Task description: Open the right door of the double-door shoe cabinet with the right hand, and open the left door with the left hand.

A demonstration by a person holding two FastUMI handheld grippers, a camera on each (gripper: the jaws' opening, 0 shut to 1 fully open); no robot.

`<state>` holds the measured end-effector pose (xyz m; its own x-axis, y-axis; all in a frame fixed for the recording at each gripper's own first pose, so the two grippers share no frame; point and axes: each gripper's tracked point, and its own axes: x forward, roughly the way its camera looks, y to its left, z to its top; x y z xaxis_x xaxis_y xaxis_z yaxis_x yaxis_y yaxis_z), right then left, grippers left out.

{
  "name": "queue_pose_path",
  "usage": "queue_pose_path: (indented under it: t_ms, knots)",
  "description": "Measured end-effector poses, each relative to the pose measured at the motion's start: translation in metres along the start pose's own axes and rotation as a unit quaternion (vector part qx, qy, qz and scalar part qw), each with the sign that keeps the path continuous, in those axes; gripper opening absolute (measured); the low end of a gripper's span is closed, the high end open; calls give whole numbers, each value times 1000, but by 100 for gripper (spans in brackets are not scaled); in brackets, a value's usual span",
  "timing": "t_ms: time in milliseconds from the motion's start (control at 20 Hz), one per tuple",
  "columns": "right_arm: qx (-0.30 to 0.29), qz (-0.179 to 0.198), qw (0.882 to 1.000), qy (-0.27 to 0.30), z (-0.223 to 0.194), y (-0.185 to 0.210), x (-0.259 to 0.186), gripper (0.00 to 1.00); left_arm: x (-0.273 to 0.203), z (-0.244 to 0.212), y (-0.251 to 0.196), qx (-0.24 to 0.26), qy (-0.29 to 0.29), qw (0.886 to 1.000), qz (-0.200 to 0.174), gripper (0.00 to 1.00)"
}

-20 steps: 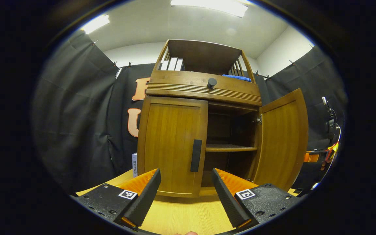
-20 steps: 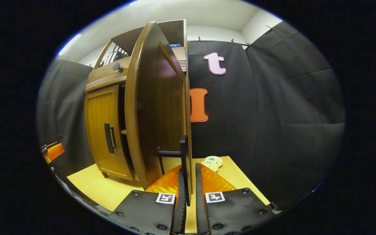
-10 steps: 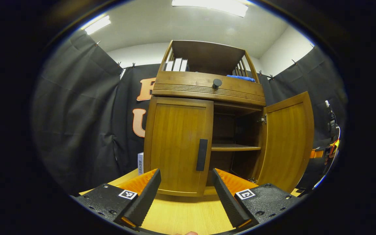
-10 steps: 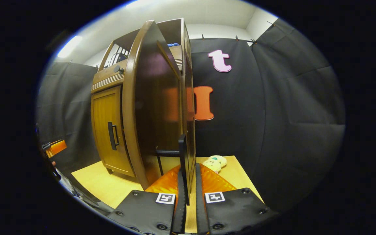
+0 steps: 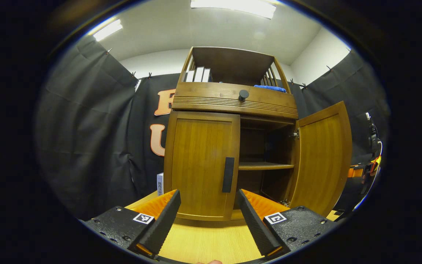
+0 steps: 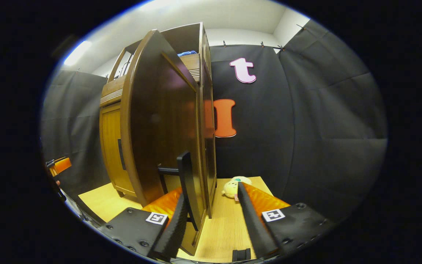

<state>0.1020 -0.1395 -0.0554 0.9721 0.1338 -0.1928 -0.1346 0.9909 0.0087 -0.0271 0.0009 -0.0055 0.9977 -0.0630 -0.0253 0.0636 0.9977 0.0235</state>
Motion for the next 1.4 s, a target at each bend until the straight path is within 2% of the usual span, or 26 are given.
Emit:
queue_pose_path:
  t_ms: [50, 100, 150, 350, 500, 600, 700, 750, 800, 850, 900, 950, 1150, 1400]
  knots:
    - [0, -3, 1000, 1, -1, -1, 2, 72, 0, 1, 0, 1, -1, 1000, 0, 95]
    - [-1, -6, 1000, 0, -2, -1, 0, 83, 0, 1, 0, 1, -2, 1000, 0, 92]
    - [-4, -11, 1000, 0, -2, -3, -1, 73, 0, 1, 0, 2, -2, 1000, -1, 92]
    - [-4, -22, 1000, -2, -2, -3, -5, 84, 1, 0, 1, 1, -3, 1000, -1, 92]
    - [-7, -36, 999, 1, -6, -6, -16, 84, 2, 0, 2, 0, -3, 1000, 1, 92]
    - [-8, -61, 998, 1, -9, -17, -29, 84, 4, -3, 2, -2, 0, 1000, 0, 95]
    - [-4, -91, 996, -4, -9, -29, -46, 84, 7, -4, -1, -6, 1, 1000, -4, 92]
    - [0, -100, 995, -11, -6, -31, -54, 91, 8, -5, -2, -7, 2, 1000, -6, 92]
    - [6, -103, 995, -18, -4, -31, -62, 92, 11, -5, -4, -8, 2, 1000, -8, 92]
    - [9, -109, 994, -23, -15, -44, -83, 85, 12, -6, -6, -8, 4, 1000, -13, 92]
    - [10, -114, 993, -25, -15, -45, -89, 100, 14, -7, -9, -7, 5, 1000, -17, 95]
    - [8, -118, 993, -25, -15, -45, -94, 94, 16, -7, -12, -7, 6, 1000, -21, 95]
    - [20, -128, 991, -8, -16, -33, -112, 95, 25, -7, -25, -8, 12, 999, -42, 92]
    - [22, -128, 991, -24, -5, 0, -130, 96, 52, 14, -44, 2, -12, 997, -74, 93]
